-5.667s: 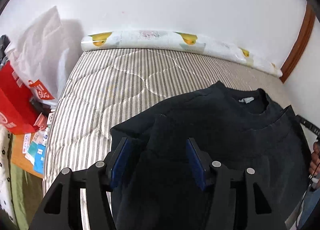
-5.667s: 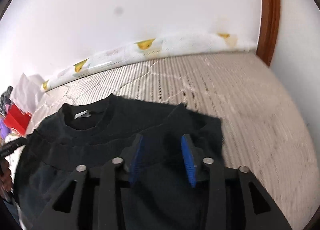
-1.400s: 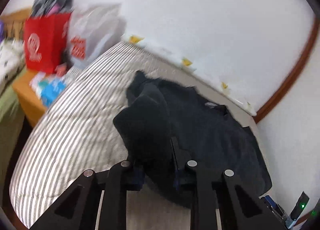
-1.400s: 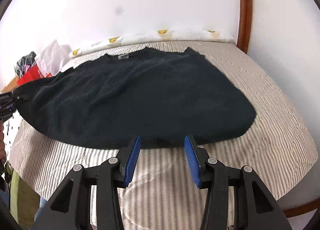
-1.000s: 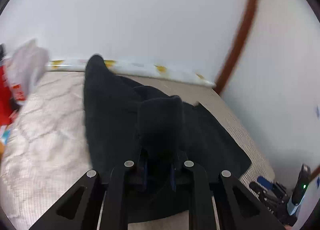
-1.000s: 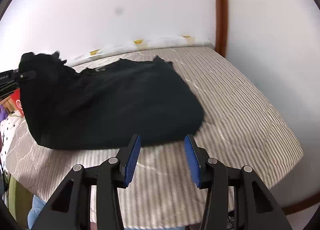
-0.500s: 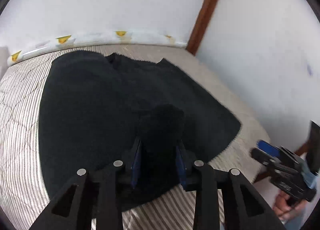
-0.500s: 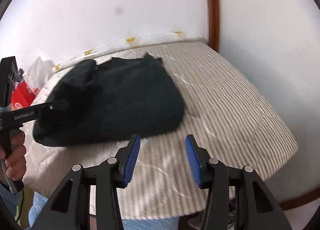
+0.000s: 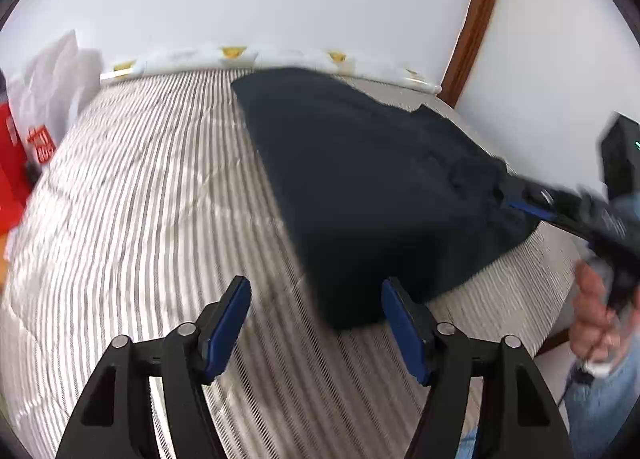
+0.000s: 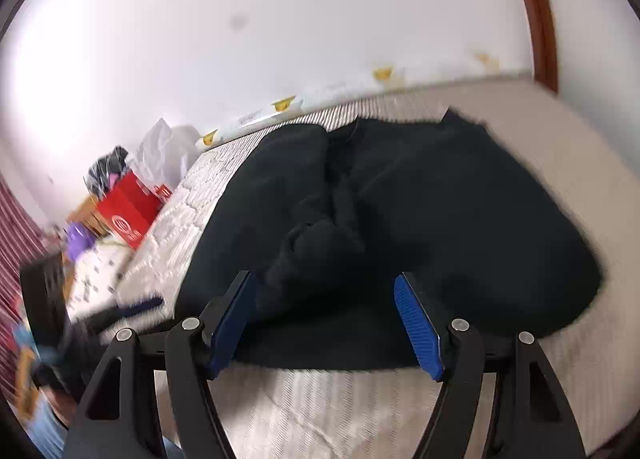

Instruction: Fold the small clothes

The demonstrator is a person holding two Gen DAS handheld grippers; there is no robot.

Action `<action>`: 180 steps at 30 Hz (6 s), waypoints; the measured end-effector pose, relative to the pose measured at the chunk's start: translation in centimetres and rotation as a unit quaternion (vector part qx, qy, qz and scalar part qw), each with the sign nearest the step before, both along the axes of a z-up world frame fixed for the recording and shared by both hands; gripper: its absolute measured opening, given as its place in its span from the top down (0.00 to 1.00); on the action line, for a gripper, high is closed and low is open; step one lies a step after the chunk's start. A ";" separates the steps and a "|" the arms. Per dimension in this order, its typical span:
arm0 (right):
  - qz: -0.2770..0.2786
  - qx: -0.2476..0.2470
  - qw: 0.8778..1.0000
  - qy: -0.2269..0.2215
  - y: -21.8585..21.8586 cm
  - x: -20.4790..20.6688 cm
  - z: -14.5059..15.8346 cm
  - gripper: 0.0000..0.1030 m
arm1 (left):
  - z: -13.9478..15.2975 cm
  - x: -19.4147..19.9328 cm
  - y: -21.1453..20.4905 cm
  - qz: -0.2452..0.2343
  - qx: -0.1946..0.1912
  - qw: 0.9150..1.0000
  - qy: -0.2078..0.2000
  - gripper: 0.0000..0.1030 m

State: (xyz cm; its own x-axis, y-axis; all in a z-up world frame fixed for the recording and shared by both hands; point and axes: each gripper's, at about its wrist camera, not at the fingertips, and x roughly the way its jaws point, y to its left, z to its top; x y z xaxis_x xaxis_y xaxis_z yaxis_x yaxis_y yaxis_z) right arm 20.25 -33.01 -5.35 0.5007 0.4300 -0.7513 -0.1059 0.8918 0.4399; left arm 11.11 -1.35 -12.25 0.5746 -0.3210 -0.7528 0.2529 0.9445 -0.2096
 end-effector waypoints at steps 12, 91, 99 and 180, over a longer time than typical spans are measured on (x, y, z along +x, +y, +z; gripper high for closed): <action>-0.009 -0.011 1.000 0.005 3.9 6.5 -3.2 0.75 | -2.6 1.6 -3.4 -0.019 -0.046 0.998 0.030 0.34; 0.004 -0.072 0.997 -0.026 -1.4 5.5 -3.5 0.71 | -1.3 7.4 0.4 0.052 0.037 0.998 -0.001 0.83; 0.009 -0.134 0.985 -0.109 -1.6 3.6 2.5 0.67 | -0.1 4.8 2.2 0.046 0.016 0.999 -0.010 0.75; -0.009 0.032 0.999 0.007 -5.9 10.0 -5.4 0.97 | 1.7 9.9 2.1 0.044 0.017 0.999 0.012 0.40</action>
